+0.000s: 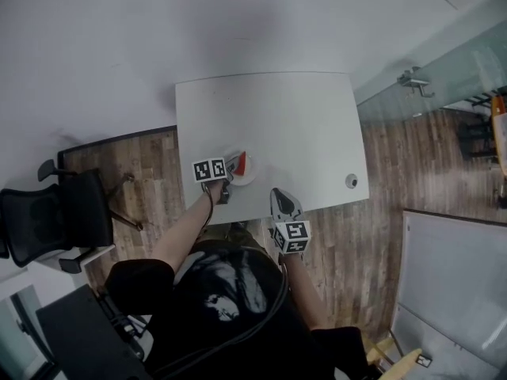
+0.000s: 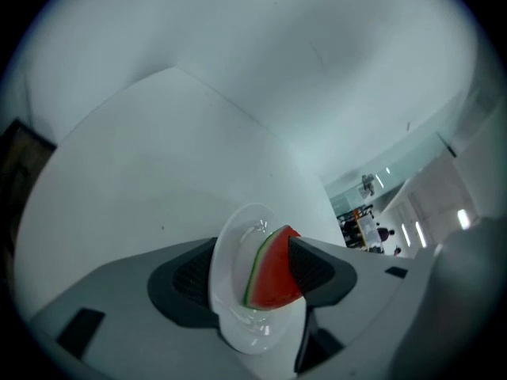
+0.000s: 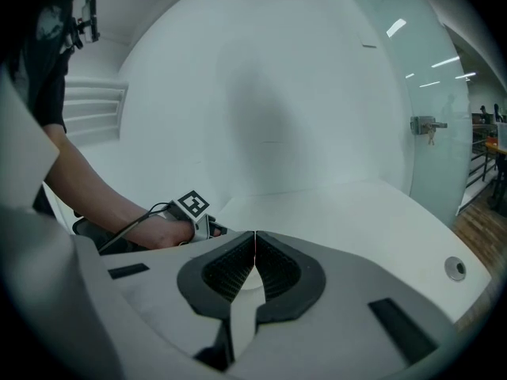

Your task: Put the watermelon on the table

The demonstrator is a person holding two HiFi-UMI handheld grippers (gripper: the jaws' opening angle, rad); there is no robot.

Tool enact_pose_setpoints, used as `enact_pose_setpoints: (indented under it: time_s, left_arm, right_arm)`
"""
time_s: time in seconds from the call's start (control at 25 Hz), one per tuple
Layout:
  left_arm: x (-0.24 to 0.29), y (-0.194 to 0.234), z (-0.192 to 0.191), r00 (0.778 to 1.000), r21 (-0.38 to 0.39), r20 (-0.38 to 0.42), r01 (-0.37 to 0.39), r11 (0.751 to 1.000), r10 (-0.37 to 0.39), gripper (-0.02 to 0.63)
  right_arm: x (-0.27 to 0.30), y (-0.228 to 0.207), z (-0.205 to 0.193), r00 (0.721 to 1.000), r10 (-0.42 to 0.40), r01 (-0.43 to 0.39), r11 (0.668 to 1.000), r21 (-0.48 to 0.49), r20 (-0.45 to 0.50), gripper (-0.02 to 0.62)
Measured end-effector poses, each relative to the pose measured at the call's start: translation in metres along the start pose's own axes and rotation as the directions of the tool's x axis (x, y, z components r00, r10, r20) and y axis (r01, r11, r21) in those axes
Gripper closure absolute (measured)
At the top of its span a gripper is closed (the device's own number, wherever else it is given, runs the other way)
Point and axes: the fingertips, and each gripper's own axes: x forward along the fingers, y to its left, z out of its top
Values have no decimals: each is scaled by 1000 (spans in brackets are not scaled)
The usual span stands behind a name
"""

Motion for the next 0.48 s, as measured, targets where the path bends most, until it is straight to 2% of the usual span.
enact_pose_setpoints:
  time_s: [0.08, 0.16, 0.2, 0.24, 0.28, 0.36, 0.4, 0.44, 0.48]
  left_arm:
    - [1, 3, 1, 1000, 99, -1, -28, 995, 28, 353]
    - [7, 8, 5, 997, 159, -16, -72, 985, 75, 353]
    - [6, 11, 7, 994, 201, -20, -102, 974, 108, 353]
    - [0, 11, 9, 989, 267, -8, -140, 954, 147, 353]
    - [-9, 10, 12, 982, 352, 25, -186, 917, 189, 354]
    - [-20, 5, 24, 961, 520, 125, -274, 809, 245, 354]
    - [-21, 1, 33, 954, 574, 170, -300, 762, 247, 354]
    - [-22, -5, 40, 952, 602, 200, -306, 738, 232, 354]
    - [-26, -12, 44, 955, 605, 216, -293, 740, 201, 354]
  right_arm:
    - [-4, 1, -3, 1000, -7, 7, 1000, 11, 2, 583]
    - [-5, 6, -5, 1000, 0, 0, 1000, 8, 1, 583]
    - [-7, 10, -5, 1000, 5, -5, 1000, 1, 1, 583]
    - [-11, 16, -5, 1000, 8, -8, 1000, -6, 3, 583]
    - [-16, 21, -6, 1000, 9, -9, 1000, -13, 6, 583]
    - [-19, 25, -6, 1000, 7, -7, 1000, -15, 10, 583]
    - [-17, 23, -6, 1000, 6, -6, 1000, -12, 12, 583]
    - [-14, 21, -5, 1000, 5, -5, 1000, -11, 15, 583]
    - [-14, 21, -3, 1000, 4, -3, 1000, -11, 21, 583]
